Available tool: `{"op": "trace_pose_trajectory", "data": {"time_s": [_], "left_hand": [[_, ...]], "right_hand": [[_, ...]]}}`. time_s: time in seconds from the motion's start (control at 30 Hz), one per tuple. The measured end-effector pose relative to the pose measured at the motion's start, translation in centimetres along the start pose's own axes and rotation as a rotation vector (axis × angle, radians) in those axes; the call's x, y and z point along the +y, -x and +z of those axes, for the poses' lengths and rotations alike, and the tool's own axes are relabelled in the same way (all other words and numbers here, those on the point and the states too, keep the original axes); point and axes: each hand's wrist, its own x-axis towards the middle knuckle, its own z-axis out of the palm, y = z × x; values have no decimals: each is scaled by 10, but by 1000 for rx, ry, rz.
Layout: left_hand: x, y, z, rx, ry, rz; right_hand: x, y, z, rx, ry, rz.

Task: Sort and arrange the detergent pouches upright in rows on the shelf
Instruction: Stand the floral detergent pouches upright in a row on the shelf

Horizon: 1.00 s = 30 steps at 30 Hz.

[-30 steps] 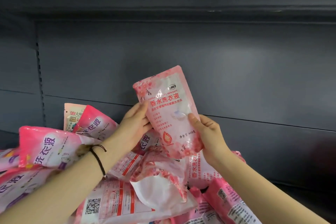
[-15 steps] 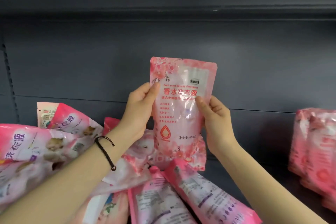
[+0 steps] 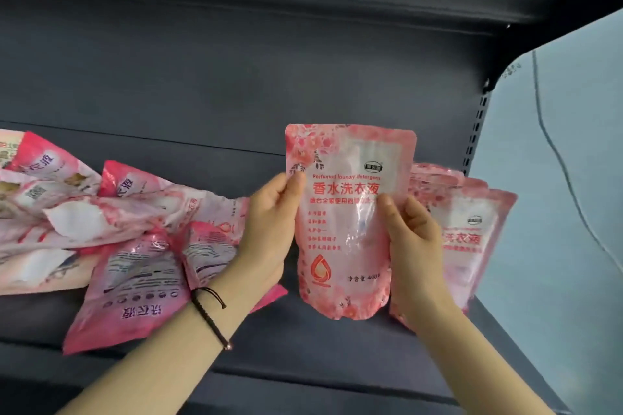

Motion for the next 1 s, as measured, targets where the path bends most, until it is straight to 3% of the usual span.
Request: {"op": "trace_pose_trajectory", "data": {"time_s": [0.3,0.53,0.67,0.8,1.0], "left_hand": [[-36,50,75,-99,59,-28],[-52,63,107,-183,86,-18],[-65,80,96,-276,23,-3],[-84,116,74,-430,-283,-53],[-94,112,81,-494,-439,-62]], "right_hand": [[9,36,-81,235,112,-31],[22,40,-110,313,163,-100],[29,49,-119,173,226,-122],[44,77,-130,28,250,-118],[41,80,-139,-132,554,-58]]}}
